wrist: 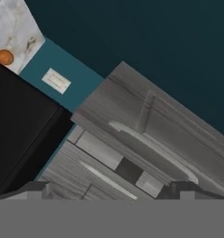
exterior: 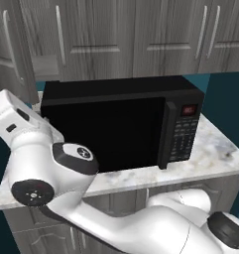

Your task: Close all open cabinet doors.

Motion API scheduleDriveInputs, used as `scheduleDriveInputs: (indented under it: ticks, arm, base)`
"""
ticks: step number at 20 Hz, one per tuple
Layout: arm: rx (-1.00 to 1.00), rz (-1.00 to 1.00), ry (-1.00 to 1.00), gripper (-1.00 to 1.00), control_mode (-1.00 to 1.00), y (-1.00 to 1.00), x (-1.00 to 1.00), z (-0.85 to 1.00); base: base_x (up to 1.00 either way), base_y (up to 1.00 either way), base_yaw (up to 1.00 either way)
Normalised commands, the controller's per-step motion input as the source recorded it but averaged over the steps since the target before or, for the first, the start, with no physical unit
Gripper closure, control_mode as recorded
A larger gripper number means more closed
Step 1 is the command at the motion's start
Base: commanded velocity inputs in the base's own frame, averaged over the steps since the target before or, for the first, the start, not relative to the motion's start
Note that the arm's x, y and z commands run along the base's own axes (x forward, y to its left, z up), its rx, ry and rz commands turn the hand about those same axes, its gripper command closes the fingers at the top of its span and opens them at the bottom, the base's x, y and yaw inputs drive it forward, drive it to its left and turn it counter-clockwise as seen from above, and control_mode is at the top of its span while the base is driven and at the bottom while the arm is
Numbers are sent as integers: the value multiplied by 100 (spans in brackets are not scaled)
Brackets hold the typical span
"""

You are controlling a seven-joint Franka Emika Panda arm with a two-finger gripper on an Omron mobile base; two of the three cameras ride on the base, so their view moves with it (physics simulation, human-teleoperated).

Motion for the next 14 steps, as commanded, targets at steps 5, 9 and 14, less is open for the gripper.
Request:
scheduleDriveInputs:
  ticks: [5, 9, 14]
  arm:
    - [0, -11, 0, -100, -100, 0, 24, -11]
    - [0, -14, 0, -100, -100, 3, 22, -19]
    - [0, -11, 0, -100, -100, 19, 33, -8]
  base:
    - [0, 0, 0]
    - [0, 0, 0]
    - [0, 0, 0]
